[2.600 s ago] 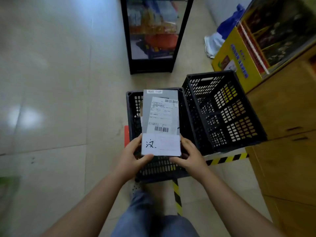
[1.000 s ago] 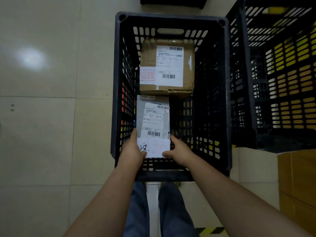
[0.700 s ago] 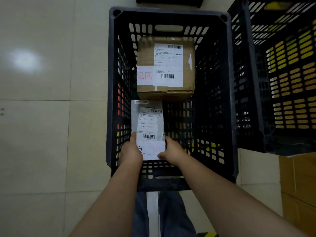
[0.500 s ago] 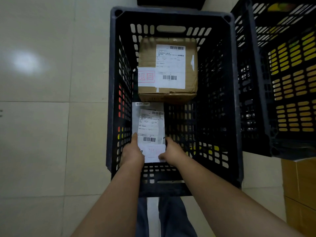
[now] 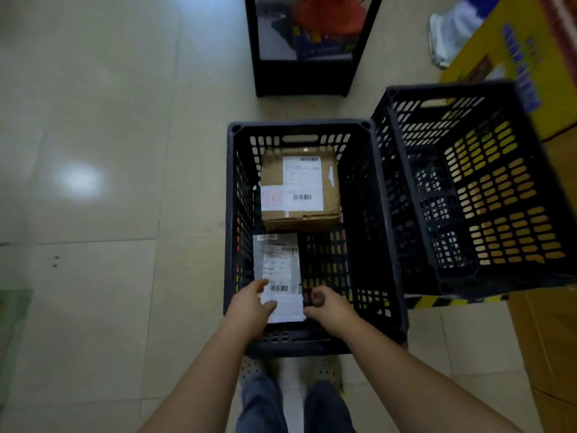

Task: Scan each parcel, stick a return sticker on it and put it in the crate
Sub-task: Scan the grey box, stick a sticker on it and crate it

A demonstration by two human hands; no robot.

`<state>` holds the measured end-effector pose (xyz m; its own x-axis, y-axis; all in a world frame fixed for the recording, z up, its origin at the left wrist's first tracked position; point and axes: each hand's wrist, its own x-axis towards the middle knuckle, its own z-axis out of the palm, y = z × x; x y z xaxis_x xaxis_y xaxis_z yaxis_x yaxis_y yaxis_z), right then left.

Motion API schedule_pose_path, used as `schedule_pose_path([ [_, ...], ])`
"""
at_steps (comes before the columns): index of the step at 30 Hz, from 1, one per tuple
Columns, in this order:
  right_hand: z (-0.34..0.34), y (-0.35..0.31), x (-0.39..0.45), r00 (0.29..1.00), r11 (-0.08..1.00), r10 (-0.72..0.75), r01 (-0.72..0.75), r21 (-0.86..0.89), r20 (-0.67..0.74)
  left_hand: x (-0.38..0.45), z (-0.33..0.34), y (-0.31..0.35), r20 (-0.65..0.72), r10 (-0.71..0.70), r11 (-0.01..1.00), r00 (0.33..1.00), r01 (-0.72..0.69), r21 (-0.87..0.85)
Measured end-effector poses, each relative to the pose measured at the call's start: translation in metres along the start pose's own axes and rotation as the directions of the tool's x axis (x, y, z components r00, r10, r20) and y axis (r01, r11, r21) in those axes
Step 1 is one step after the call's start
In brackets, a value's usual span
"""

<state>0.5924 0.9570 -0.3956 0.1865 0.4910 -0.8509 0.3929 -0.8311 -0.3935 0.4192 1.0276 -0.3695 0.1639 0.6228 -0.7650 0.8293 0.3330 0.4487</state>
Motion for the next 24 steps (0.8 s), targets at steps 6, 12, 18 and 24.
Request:
schedule_pose_path([
  [6,-0.058,-0.043,-0.149,0.946,0.969,-0.246,0.231,-0.091,-0.211,-0.126,-0.084,0.072,-0.044,0.403,0.865,0.914,-0.364,0.346],
  [12,-0.104,-0.059,-0.29,0.787,0.94,-0.336,0.311,-0.139,-0.516,-0.212,-0.124,0.156,0.14,0.785,0.467,0.603,-0.726,0.505],
  [18,-0.066,-0.014,-0.428,0.542,0.967,0.015,0.205,0.15,-0.84,-0.285,-0.105,0.218,0.428,0.875,0.03,0.225,-0.908,0.418],
  [24,0.056,0.064,-0.583,0.142,0.89,0.427,0.107,0.442,-0.893,-0.429,-0.002,0.195,0.695,0.689,-0.348,-0.206,-0.935,0.067],
])
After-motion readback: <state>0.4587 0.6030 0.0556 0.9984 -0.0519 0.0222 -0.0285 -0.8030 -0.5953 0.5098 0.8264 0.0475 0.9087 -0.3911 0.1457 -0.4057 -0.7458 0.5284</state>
